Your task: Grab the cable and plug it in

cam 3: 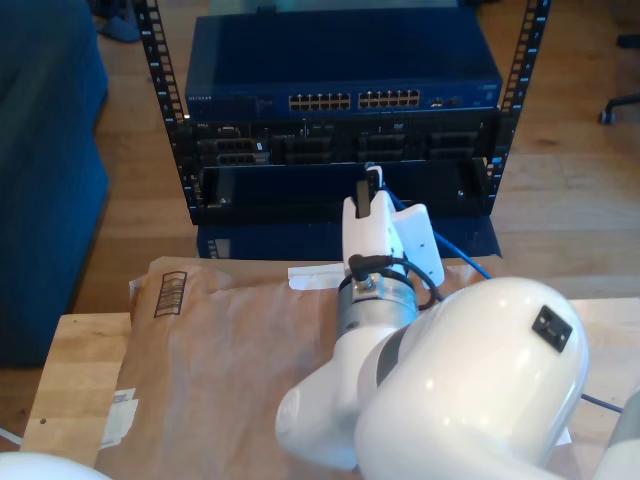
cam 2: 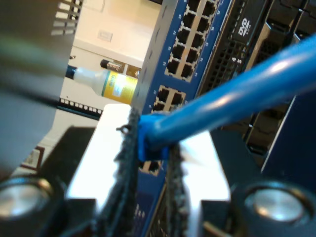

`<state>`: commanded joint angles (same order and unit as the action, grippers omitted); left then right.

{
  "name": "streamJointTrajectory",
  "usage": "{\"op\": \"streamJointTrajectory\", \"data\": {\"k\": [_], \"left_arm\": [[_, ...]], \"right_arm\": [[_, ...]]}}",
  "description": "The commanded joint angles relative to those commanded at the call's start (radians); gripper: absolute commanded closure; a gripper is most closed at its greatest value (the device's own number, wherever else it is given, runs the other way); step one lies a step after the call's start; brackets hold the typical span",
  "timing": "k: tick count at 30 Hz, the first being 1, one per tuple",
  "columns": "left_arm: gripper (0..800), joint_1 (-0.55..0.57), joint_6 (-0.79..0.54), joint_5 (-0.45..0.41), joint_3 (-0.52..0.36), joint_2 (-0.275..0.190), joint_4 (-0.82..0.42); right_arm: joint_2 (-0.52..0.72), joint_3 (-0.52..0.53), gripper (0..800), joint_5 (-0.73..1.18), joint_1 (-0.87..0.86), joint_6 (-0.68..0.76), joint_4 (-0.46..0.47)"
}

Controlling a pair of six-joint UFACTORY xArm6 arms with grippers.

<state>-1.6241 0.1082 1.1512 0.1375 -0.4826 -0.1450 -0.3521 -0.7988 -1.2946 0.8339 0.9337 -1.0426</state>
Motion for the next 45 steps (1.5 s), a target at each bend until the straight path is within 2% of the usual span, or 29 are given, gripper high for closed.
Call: {"op": "streamJointTrajectory", "data": {"k": [5,10,13,16,20,25,34,45], "left_arm": [[1,0.0,-0.002,0.0,0.0,0.0,0.0],[1,0.0,0.0,0.0,0.0,0.0,0.0],[1,0.0,-0.002,0.0,0.0,0.0,0.0],[1,0.0,0.0,0.0,0.0,0.0,0.0],[1,0.0,-0.002,0.0,0.0,0.0,0.0],[1,0.0,-0.002,0.0,0.0,0.0,0.0],[1,0.0,-0.002,0.0,0.0,0.0,0.0],[1,0.0,0.0,0.0,0.0,0.0,0.0]], "right_arm": [[-0.028,-0.038,800,0.005,-0.078,0.12,0.037],[-0.034,-0.061,800,0.005,-0.169,0.183,0.213],[-0.075,-0.066,800,0.0,-0.212,0.353,0.278],[-0.098,-0.061,800,0.003,-0.245,0.367,0.374],[-0.11,-0.069,800,0.002,-0.281,0.373,0.377],[-0.163,-0.072,800,-0.006,-0.319,0.47,0.396],[-0.281,-0.241,800,-0.006,-0.359,0.471,0.416],[-0.345,-0.336,800,0.0,-0.376,0.471,0.448]]}}
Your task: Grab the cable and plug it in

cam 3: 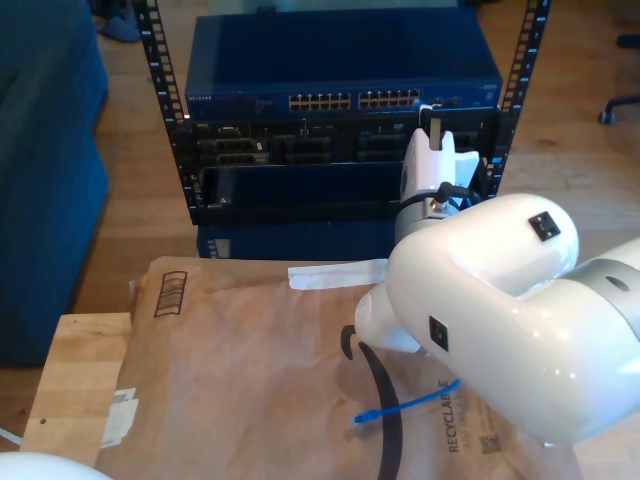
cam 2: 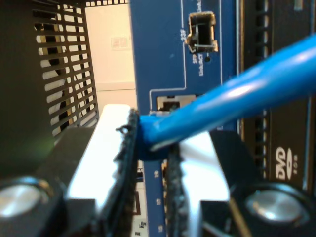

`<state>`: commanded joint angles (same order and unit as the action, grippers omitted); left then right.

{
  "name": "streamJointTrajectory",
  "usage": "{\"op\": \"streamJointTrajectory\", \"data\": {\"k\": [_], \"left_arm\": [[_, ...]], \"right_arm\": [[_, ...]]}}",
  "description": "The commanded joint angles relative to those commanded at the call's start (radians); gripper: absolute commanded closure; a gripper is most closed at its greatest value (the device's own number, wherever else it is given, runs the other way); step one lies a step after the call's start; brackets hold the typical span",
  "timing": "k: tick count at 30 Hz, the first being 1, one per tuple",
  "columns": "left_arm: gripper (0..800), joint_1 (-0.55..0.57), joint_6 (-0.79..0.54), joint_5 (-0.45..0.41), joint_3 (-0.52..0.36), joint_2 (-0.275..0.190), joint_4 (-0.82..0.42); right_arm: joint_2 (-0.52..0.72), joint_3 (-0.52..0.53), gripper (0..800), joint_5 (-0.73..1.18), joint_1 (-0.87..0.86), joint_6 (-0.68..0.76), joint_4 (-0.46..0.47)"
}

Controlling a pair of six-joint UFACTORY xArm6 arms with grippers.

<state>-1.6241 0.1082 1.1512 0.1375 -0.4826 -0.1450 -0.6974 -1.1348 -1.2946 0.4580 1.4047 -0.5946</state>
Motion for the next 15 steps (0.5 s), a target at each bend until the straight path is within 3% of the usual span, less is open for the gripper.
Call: {"op": "streamJointTrajectory", "data": {"k": [15], "left_arm": [[1,0.0,0.0,0.0,0.0,0.0,0.0]], "right_arm": [[-0.034,-0.049,800,0.002,-0.008,-0.002,0.031]]}}
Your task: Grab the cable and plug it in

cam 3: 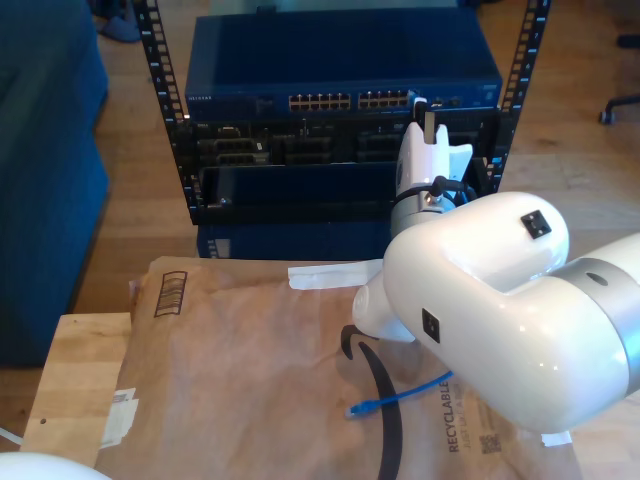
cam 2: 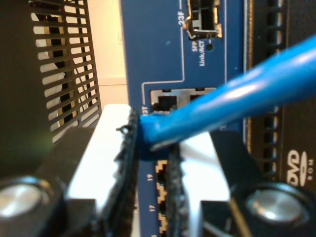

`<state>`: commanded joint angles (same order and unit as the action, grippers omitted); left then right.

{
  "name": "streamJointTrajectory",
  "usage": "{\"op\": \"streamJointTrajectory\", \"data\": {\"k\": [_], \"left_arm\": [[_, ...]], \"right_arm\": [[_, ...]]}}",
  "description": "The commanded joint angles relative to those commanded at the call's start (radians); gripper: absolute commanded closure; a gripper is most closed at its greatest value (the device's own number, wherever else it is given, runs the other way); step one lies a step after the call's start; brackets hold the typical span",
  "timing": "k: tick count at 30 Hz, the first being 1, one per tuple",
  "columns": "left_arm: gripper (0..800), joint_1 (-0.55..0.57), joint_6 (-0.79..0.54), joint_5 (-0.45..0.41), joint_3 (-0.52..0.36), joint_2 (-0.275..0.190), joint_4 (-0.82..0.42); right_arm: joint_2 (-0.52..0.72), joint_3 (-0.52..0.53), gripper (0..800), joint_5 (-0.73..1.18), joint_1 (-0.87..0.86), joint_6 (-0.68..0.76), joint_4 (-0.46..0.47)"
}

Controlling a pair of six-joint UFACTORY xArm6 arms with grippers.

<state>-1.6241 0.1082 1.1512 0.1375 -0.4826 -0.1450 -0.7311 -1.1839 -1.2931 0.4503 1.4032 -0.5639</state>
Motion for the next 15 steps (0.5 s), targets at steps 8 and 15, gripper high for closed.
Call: {"op": "streamJointTrajectory", "data": {"k": [8,15], "left_arm": [[1,0.0,-0.002,0.0,0.0,0.0,0.0],[1,0.0,0.0,0.0,0.0,0.0,0.0]], "right_arm": [[-0.006,0.002,800,-0.005,-0.009,-0.002,-0.002],[-0.005,0.0,800,-0.006,-0.012,-0.002,-0.002]]}}
